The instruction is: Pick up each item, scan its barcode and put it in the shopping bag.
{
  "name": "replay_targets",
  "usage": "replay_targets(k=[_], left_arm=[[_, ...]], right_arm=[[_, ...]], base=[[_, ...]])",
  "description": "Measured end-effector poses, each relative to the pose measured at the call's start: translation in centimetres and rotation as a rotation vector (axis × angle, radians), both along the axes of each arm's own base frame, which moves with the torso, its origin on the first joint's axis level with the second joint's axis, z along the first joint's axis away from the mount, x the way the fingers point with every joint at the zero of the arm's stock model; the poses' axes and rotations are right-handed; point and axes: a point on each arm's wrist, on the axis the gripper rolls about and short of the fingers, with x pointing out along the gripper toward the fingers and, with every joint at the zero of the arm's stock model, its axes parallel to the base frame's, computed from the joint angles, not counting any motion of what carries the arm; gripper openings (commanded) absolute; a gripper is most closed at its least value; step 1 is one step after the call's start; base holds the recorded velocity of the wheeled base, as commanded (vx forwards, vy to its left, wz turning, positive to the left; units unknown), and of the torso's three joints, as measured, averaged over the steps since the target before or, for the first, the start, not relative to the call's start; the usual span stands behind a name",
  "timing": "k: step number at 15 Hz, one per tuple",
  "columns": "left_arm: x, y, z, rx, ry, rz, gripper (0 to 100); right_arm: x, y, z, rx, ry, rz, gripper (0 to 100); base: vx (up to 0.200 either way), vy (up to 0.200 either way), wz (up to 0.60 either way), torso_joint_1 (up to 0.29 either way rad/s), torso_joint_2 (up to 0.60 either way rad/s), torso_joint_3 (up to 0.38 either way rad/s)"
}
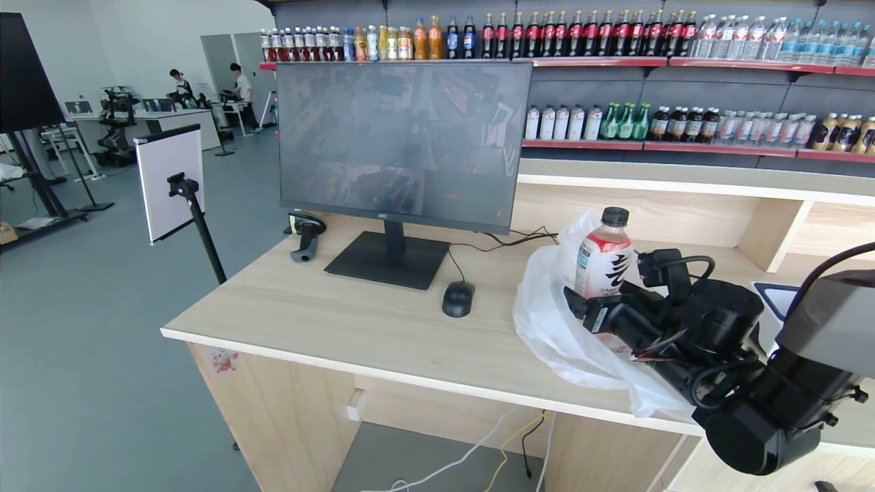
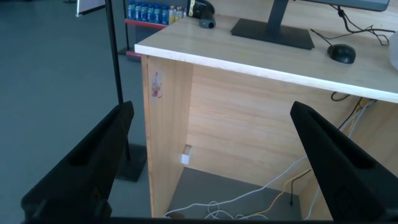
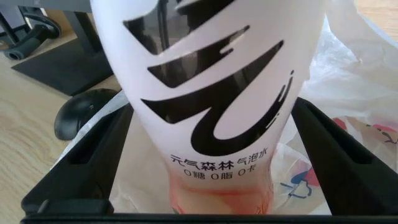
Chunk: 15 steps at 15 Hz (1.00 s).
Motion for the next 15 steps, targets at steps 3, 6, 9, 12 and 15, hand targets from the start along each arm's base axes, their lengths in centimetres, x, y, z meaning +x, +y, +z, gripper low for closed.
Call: replay_targets(k=[3,6,9,12,15], left_arm=[[0.0,0.0,0.0,0.001,-0.001,0.0,100],[0.0,0.0,0.0,0.002,-0.002,-0.001,100],[0.0,0.0,0.0,-0.003,-0.002,0.001,100],[0.0,0.0,0.0,-0.004,-0.001,0.002,100],[0.0,0.0,0.0,-0.004,-0.001,0.001,100]], right_arm=[[-0.3,0.2,0.4,0.002,-0.008,0.009,100],[-0.9,0.0,0.9,0.004,-0.013,0.007,100],[-1.9,-0.2,1.3,0.002,-0.011,0.007,100],[-3.0,-0.4,1.7,0.001,-0.007,0.01,100],[-4.1,-0.5,2.4,0.002,-0.015,0.019,100]], base=[[0.0,0.0,0.0,0.0,0.0,0.0],[0.0,0.0,0.0,0.0,0.0,0.0],[0.0,0.0,0.0,0.0,0.0,0.0],[0.0,0.0,0.0,0.0,0.0,0.0],[0.0,0.0,0.0,0.0,0.0,0.0]])
